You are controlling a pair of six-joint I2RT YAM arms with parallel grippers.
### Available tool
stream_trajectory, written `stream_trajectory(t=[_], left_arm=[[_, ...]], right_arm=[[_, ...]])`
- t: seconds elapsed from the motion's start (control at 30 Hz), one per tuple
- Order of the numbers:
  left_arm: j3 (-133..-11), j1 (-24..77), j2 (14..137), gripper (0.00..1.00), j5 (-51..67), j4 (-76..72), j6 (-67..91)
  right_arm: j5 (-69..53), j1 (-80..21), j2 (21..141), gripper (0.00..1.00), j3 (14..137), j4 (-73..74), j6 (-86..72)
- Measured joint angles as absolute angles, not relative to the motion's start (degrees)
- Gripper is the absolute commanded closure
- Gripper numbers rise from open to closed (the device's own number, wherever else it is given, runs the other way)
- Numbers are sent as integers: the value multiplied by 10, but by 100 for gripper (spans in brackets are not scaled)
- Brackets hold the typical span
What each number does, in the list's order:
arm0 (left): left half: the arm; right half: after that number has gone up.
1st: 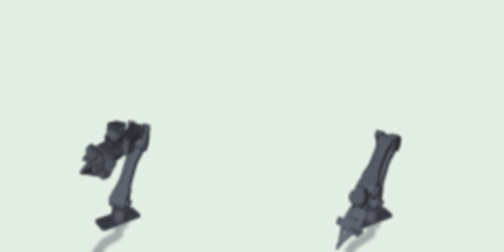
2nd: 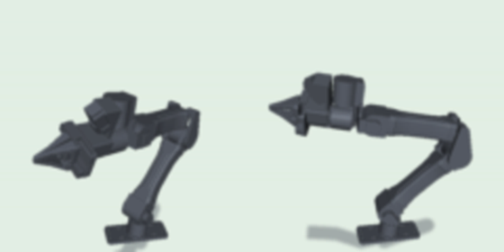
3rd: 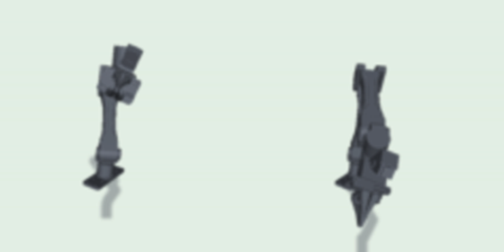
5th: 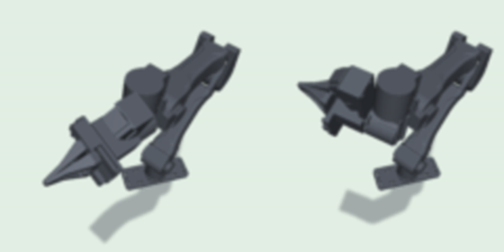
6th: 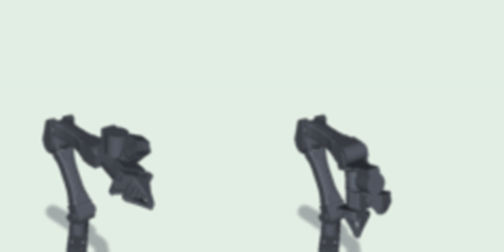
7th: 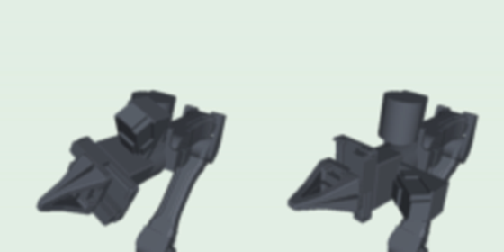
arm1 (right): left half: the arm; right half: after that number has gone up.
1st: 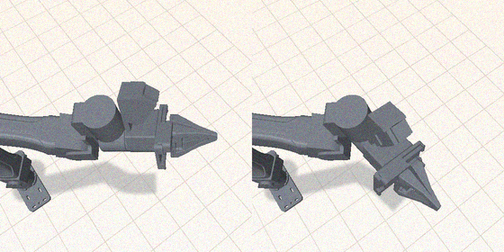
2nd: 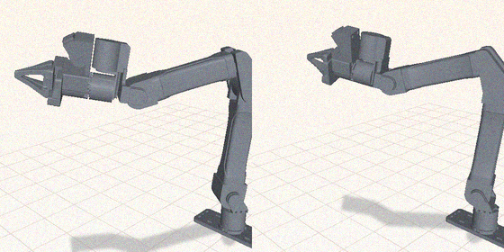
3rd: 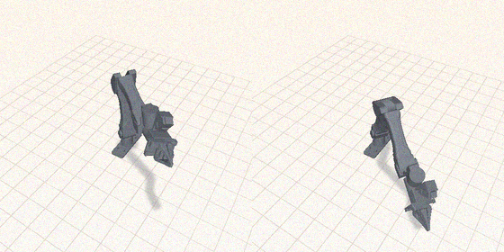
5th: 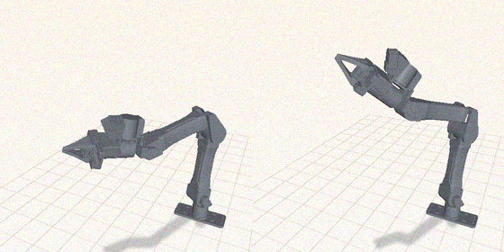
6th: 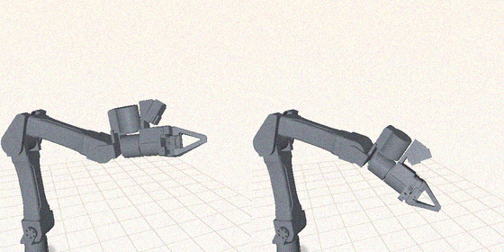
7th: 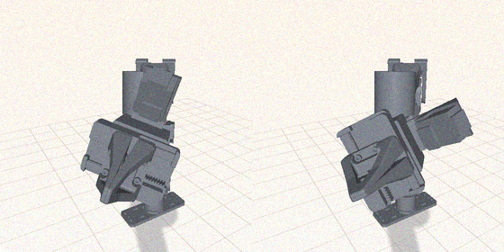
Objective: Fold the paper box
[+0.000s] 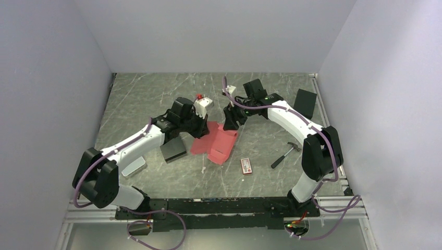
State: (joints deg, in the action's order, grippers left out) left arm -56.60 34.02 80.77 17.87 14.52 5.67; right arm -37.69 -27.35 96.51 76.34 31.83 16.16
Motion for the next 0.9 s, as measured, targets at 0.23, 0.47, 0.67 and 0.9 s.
stream_trajectory(t=[0.23, 0.47, 0.67, 0.9], left_arm=[[-568, 342, 810, 100, 186, 145, 56], [-572, 342, 810, 100, 187, 147, 57], [-572, 342, 810, 100, 187, 145, 57], [-572, 342, 814, 100, 192, 142, 64]], right_arm=[[-401, -273, 965, 38, 764, 329, 178], [-424, -272, 977, 42, 777, 351, 178], [-390, -272, 979, 43, 777, 356, 176], [-342, -289, 976, 45, 772, 353, 180]])
